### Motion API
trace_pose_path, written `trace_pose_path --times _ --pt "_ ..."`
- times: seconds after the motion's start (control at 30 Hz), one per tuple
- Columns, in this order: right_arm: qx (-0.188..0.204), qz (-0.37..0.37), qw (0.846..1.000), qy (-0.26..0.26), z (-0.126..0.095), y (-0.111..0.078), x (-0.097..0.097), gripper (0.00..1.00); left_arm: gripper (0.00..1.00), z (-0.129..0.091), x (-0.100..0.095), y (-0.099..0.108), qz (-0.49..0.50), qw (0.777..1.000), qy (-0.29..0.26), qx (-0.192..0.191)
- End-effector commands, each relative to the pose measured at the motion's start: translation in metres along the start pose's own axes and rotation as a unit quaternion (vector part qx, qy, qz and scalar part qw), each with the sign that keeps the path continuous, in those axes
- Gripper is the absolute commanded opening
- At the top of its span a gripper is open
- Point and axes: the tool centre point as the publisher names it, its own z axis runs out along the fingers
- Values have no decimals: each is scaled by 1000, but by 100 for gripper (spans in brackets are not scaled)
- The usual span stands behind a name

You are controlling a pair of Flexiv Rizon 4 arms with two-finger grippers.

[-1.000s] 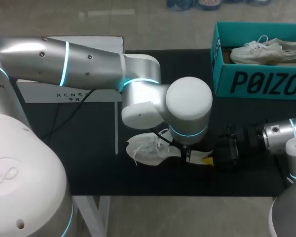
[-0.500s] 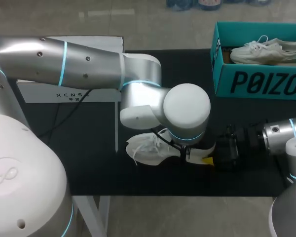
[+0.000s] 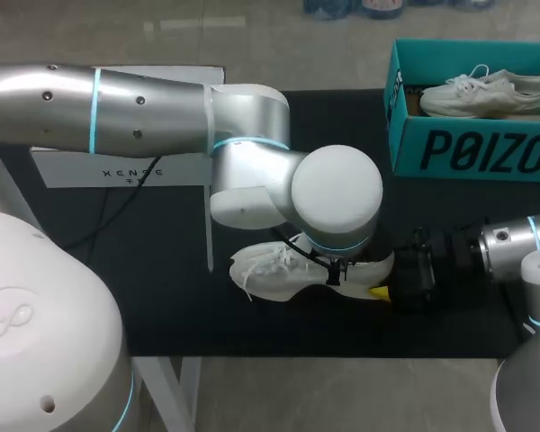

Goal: Take the shoe out of the shoebox, open the shoe tongue, remove and reinsert the insole, then place the shoe into the shoebox

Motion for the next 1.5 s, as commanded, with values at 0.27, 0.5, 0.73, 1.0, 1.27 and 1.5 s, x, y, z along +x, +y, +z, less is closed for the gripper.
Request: trace_pose_path --times 0.27,0.5,0.73,1.0,1.27,1.5 --pt "2 0 1000 -1 3 -2 0 0 0 -31 -1 10 -9 1000 9 11" --pt "2 0 1000 -1 3 -2 0 0 0 -17 1 8 -12 998 64 18" --pt "2 0 1000 -1 3 -2 0 0 0 -8 4 0 -6 994 105 18" --pt "2 0 1000 -1 3 -2 0 0 12 -4 7 -1 9 993 121 7" --pt "2 0 1000 -1 3 -2 0 0 39 -2 10 -1 3 993 120 8" --pt "2 0 1000 -1 3 -2 0 0 36 3 12 0 0 992 124 10"
